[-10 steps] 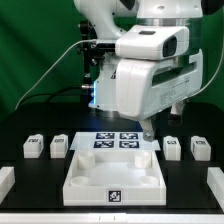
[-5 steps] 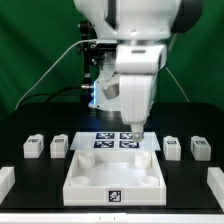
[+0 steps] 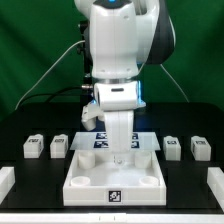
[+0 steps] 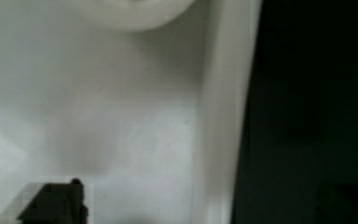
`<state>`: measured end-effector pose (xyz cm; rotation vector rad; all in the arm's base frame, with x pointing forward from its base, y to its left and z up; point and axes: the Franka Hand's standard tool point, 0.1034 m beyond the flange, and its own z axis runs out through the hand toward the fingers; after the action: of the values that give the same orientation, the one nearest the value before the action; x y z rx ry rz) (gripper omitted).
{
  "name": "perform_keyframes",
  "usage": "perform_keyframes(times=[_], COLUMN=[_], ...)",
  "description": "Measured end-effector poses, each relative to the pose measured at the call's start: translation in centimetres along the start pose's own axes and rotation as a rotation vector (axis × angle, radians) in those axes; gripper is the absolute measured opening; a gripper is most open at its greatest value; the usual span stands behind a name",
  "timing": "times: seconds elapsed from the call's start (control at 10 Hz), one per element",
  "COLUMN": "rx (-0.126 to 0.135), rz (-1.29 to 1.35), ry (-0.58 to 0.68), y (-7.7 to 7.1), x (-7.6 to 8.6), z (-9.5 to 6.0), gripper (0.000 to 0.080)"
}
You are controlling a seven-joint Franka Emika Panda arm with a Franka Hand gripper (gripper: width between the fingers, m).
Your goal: Assemble one leg
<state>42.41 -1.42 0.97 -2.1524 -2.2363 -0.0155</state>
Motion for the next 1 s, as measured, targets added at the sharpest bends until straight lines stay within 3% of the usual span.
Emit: perform_keyframes(times=[0.1, 0.2, 0.3, 0.5, 0.6, 0.7, 1.0], rx=[0.001, 0.002, 0.002, 0.002, 0.002, 0.000, -0.003], rz=[0.010, 0.011, 0.012, 0.012, 0.012, 0.013, 0.013], ry=[0.001, 0.001, 0.001, 0.001, 0.001, 0.000, 0.000], y=[-0.07, -0.07, -0.08, -0.09, -0.09, -0.05, 0.03], x=[-0.26, -0.25, -0.26, -0.27, -0.27, -0.30, -0.31], z=[0.09, 0.10, 0.10, 0.10, 0.10, 0.08, 0.04], gripper=[0.0650, 0.0516, 0.0516, 0.0242, 0.0242, 0.0063, 0.0057])
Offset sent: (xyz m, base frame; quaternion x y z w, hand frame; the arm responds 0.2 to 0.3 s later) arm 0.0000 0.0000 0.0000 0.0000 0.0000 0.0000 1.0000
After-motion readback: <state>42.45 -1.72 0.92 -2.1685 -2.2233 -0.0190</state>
